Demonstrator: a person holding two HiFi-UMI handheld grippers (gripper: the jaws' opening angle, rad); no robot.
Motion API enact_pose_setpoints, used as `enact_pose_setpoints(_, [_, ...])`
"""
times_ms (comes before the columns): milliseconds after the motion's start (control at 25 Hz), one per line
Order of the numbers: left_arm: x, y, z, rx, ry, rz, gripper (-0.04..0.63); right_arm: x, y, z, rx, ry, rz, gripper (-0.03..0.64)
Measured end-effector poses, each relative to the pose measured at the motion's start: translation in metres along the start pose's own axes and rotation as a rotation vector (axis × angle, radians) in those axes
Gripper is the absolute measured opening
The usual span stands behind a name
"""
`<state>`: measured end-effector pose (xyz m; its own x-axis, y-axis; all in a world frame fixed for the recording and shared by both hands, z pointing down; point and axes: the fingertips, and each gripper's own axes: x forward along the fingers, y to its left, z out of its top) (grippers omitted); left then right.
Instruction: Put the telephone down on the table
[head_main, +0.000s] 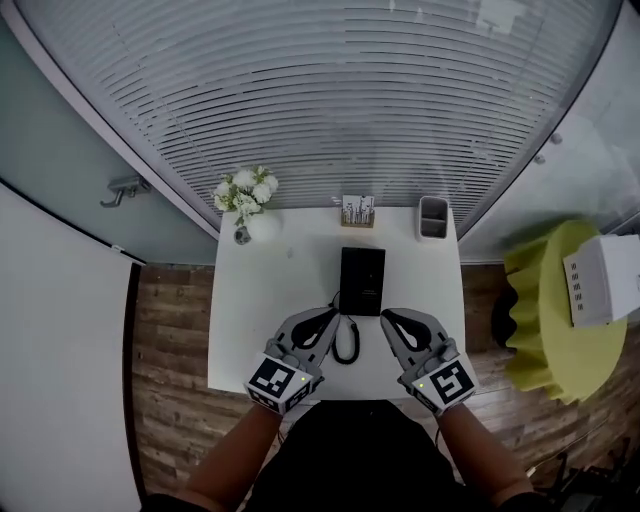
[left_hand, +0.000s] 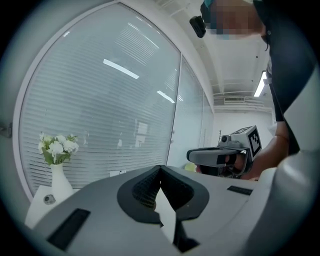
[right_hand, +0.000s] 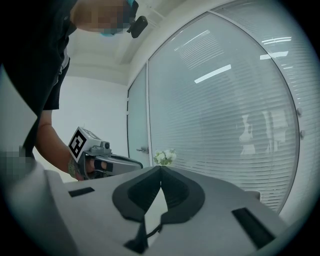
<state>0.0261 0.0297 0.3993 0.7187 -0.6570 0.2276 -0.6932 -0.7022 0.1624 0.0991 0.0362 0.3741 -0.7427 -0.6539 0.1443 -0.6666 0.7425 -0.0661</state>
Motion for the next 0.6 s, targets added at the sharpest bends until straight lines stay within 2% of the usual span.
enact_pose_setpoints(240, [0.023, 0.009, -0.001, 0.016, 0.008, 0.028, 0.002, 0.008, -0.020, -0.011, 0.057, 0.000, 0.012, 0.020])
enact_pose_setpoints(400, [0.039, 0.020, -0.020, 0.032, 0.066, 0.001, 0.002, 0.022, -0.028, -0.017, 0.070, 0.005, -0.011, 0.020])
enact_pose_setpoints(600, [0.066, 0.046, -0.044, -0.022, 0.095, -0.040, 0.002, 0.045, -0.039, -0.029, 0.070, 0.022, -0.054, 0.020])
